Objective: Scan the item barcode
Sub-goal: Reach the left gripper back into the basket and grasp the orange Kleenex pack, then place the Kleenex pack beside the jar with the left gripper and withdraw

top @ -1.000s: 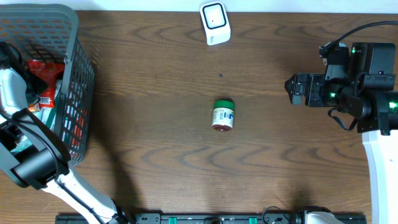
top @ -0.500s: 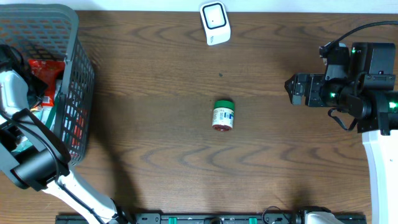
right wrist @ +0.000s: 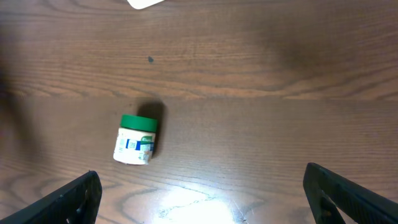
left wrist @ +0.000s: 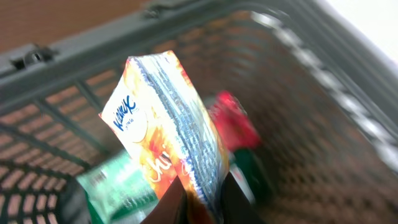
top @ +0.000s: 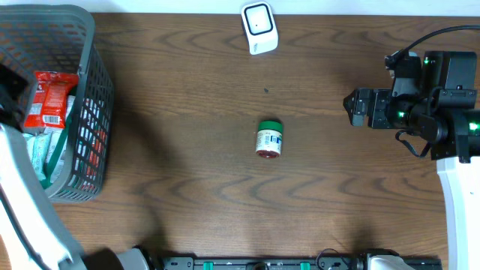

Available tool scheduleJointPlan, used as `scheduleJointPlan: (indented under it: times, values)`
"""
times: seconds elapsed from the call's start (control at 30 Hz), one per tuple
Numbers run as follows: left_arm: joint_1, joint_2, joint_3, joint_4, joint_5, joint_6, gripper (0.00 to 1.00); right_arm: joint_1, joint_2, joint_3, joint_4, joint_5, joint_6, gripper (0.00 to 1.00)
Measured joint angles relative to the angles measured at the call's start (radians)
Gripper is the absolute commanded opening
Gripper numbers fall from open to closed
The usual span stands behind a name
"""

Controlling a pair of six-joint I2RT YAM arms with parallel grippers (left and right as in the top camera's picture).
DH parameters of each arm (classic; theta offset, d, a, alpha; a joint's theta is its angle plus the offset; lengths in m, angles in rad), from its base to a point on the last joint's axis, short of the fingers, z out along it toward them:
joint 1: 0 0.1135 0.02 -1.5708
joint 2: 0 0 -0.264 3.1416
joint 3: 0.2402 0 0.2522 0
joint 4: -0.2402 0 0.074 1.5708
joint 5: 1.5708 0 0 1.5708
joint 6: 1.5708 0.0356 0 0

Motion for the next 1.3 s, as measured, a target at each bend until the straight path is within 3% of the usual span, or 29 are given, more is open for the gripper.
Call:
scheduleJointPlan:
  times: [0.13,0.37,0.7,1.0,1.3]
  values:
    - [-0.138,-0.116,0.000,-0.133,0.032,0.000,0.08,0.000,0.000,0.000,0.000,0.000,0.000,0.99]
    - [-0.517,-0.158,0.000,-0.319,0.045,-0.010,0.08,0.000,0.000,0.002,0.000,0.000,0.000,0.99]
    - [-0.985,0.108,0.000,-0.416,0.004,-0.075,0.08,0.000,0.000,0.003,0.000,0.000,0.000,0.99]
    - [-1.164,0.428,-0.001,-0.297,0.000,-0.101,0.09,0.000,0.000,0.003,0.000,0.000,0.000,0.99]
    - [-1.189,0.571,-0.001,-0.279,-0.035,-0.104,0.11,0.000,0.000,0.003,0.000,0.000,0.000,0.99]
